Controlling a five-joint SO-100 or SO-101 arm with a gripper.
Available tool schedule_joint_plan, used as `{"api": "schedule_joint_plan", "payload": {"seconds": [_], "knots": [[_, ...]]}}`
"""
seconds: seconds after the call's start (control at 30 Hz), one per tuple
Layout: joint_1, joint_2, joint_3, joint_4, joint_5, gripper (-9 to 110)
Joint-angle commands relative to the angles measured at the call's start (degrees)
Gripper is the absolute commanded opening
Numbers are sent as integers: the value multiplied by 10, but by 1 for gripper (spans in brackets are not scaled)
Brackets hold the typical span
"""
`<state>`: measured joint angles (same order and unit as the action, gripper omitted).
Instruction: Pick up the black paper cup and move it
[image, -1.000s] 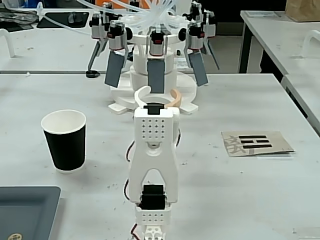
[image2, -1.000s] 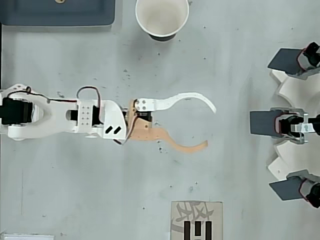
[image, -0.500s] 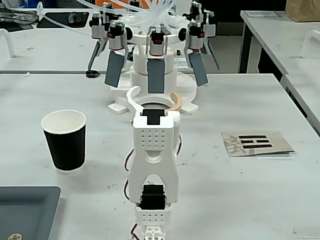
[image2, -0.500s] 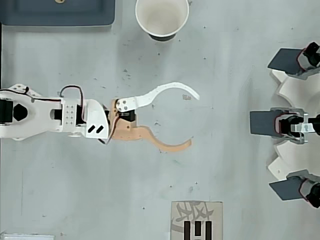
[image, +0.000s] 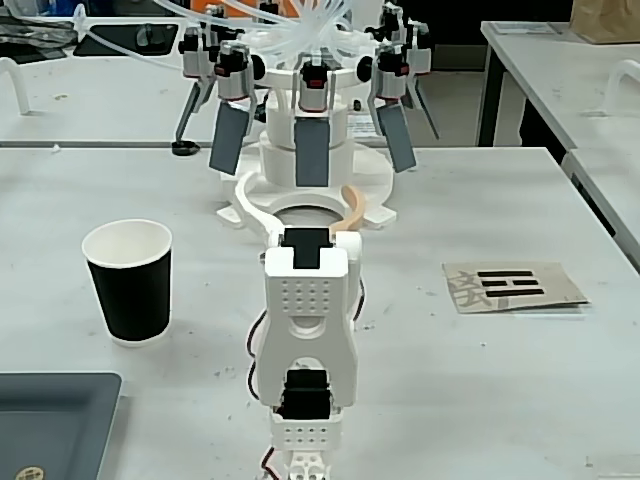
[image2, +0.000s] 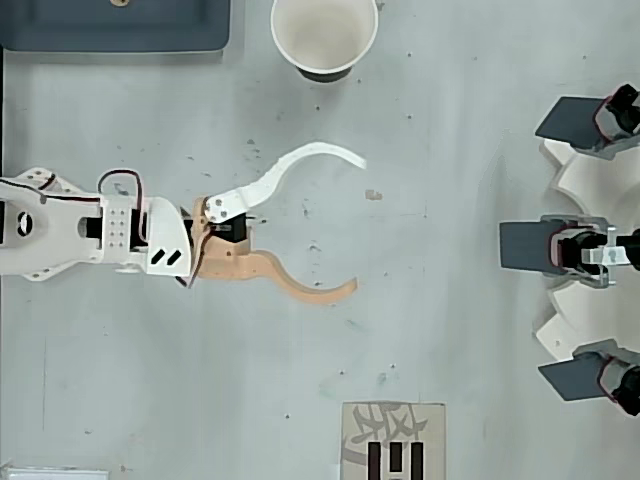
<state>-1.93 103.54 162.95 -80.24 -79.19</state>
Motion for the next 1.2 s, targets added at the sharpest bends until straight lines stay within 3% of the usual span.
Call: {"api": "schedule_joint_plan", "payload": {"seconds": [0.0, 0.73, 1.17], "knots": [[-15, 31, 6, -24, -4, 35], [-150, 155, 160, -50, -24, 41], [-239, 135, 160, -48, -40, 41]]}}
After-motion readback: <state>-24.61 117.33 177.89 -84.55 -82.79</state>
